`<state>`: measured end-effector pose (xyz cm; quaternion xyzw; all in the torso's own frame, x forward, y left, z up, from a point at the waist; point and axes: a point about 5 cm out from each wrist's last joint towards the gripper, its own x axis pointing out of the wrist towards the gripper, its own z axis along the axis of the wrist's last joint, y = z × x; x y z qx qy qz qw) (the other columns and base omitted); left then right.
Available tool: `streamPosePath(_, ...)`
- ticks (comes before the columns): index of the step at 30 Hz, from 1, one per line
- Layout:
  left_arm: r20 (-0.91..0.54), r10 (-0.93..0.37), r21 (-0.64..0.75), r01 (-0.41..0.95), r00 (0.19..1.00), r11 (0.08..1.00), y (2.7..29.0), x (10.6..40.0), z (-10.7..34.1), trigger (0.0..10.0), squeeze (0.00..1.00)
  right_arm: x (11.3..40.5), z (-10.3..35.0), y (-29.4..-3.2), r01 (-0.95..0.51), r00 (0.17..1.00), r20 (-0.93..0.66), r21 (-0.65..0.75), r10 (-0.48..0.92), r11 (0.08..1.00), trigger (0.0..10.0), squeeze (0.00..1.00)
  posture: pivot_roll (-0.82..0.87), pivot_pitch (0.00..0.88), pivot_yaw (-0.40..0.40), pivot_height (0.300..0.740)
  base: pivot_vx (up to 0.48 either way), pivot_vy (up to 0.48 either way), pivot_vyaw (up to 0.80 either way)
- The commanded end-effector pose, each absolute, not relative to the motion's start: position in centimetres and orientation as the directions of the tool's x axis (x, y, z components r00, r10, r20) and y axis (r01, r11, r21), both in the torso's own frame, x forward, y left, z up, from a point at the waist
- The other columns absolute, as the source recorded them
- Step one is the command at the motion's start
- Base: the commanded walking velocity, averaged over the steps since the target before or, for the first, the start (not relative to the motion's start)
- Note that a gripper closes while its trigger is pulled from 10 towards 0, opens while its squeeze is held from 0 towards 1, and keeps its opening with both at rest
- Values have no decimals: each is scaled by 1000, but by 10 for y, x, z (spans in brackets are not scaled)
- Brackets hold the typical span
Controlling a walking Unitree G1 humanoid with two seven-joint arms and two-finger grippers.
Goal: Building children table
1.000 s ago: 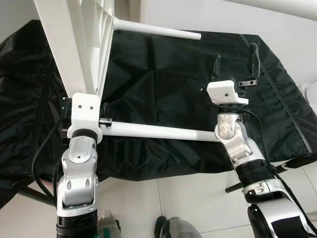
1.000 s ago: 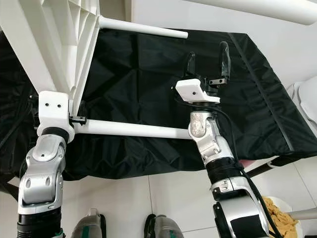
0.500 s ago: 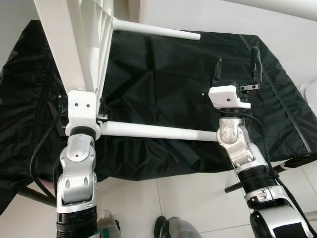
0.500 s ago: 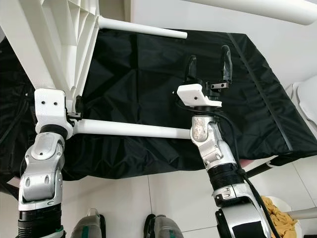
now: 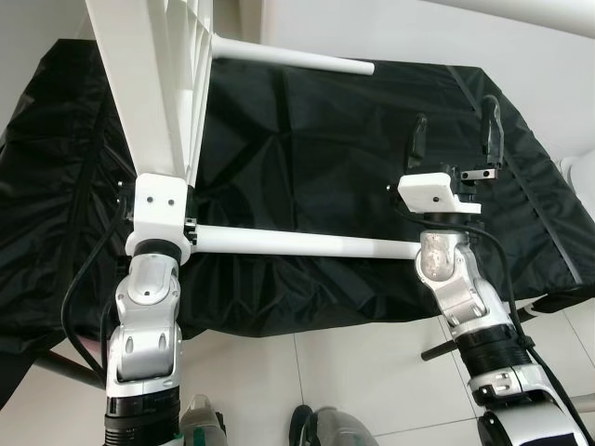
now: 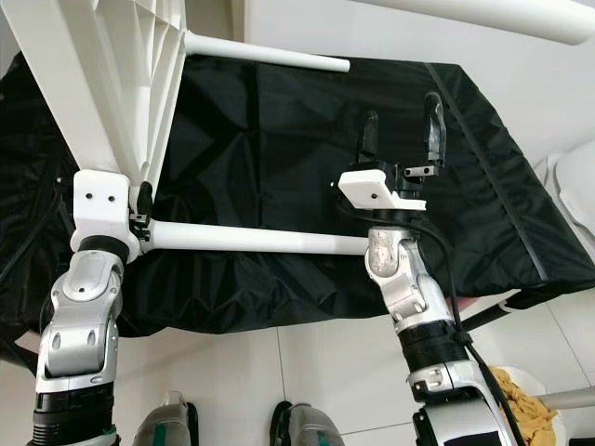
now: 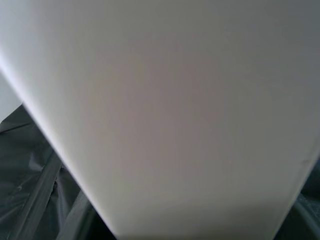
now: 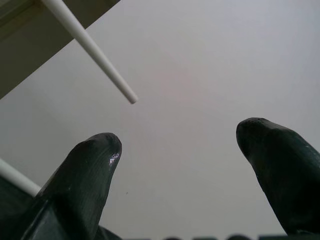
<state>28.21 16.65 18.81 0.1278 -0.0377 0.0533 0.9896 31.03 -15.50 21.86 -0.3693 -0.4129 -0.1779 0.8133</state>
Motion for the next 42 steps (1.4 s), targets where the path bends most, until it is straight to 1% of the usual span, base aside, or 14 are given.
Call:
streamPosePath(1, 56, 210, 277, -218, 976, 936, 177, 282, 177, 10000, 0, 303, 221, -162, 653, 557, 831, -434, -4, 621, 10000, 0, 125, 140, -78, 740, 0, 0, 0)
streamPosePath(2, 56, 210, 277, -218, 976, 936, 177, 282, 177, 10000, 0, 303, 221, -162, 653, 557, 831, -434, -4, 621, 10000, 0, 125, 140, -78, 740, 0, 0, 0)
streamPosePath(4, 54, 204, 289, -211, 978, 934, 178, 284, 178, 10000, 0, 298, 228, -163, 703, 507, 862, -412, -1, 579, 10000, 0, 122, 141, -71, 740, 0, 0, 0)
streamPosePath(8, 60, 192, 300, -201, 980, 932, 180, 287, 180, 10000, 0, 292, 245, -166, 768, 426, 905, -367, 9, 526, 10000, 0, 116, 138, -60, 740, 0, 0, 0)
streamPosePath(10, 61, 189, 303, -199, 980, 932, 180, 287, 180, 10000, 0, 291, 247, -166, 772, 418, 908, -363, 13, 521, 10000, 0, 116, 138, -60, 740, 0, 0, 0)
streamPosePath(13, 64, 187, 303, -197, 980, 932, 180, 289, 180, 10000, 0, 289, 256, -168, 806, 376, 926, -342, 27, 483, 10000, 0, 113, 135, -54, 740, 0, 0, 0)
streamPosePath(17, 64, 185, 306, -196, 981, 932, 181, 290, 181, 10000, 0, 287, 261, -170, 823, 354, 935, -326, 30, 464, 10000, 0, 113, 134, -52, 740, 0, 0, 0)
streamPosePath(20, 66, 189, 309, -200, 980, 930, 184, 291, 181, 10000, 0, 286, 270, -178, 851, 324, 946, -298, 13, 431, 10000, 0, 112, 134, -52, 740, 0, 0, 0)
streamPosePath(23, 67, 191, 310, -202, 979, 929, 184, 291, 181, 10000, 0, 286, 272, -179, 859, 318, 948, -292, 9, 421, 10000, 0, 112, 134, -52, 740, 0, 0, 0)
streamPosePath(26, 67, 192, 311, -203, 979, 928, 184, 291, 182, 10000, 0, 285, 284, -186, 887, 273, 962, -247, -10, 391, 10000, 0, 113, 135, -50, 740, 0, 0, 0)
streamPosePath(31, 67, 191, 315, -203, 979, 927, 184, 292, 182, 10000, 0, 288, 298, -195, 909, 227, 974, -204, -22, 363, 10000, 0, 113, 135, -50, 740, 0, 0, 0)
streamPosePath(34, 68, 191, 316, -203, 979, 927, 185, 292, 182, 10000, 0, 288, 301, -197, 915, 216, 976, -192, -27, 356, 10000, 0, 117, 136, -49, 740, 0, 0, 0)
streamPosePath(37, 68, 192, 317, -204, 979, 926, 185, 290, 182, 10000, 0, 289, 310, -202, 925, 185, 982, -161, -38, 343, 10000, 0, 124, 135, -52, 740, 0, 0, 0)
streamPosePath(42, 72, 197, 318, -210, 978, 925, 187, 290, 183, 10000, 0, 291, 317, -208, 930, 169, 983, -137, -66, 342, 10000, 0, 127, 134, -54, 740, 0, 0, 0)
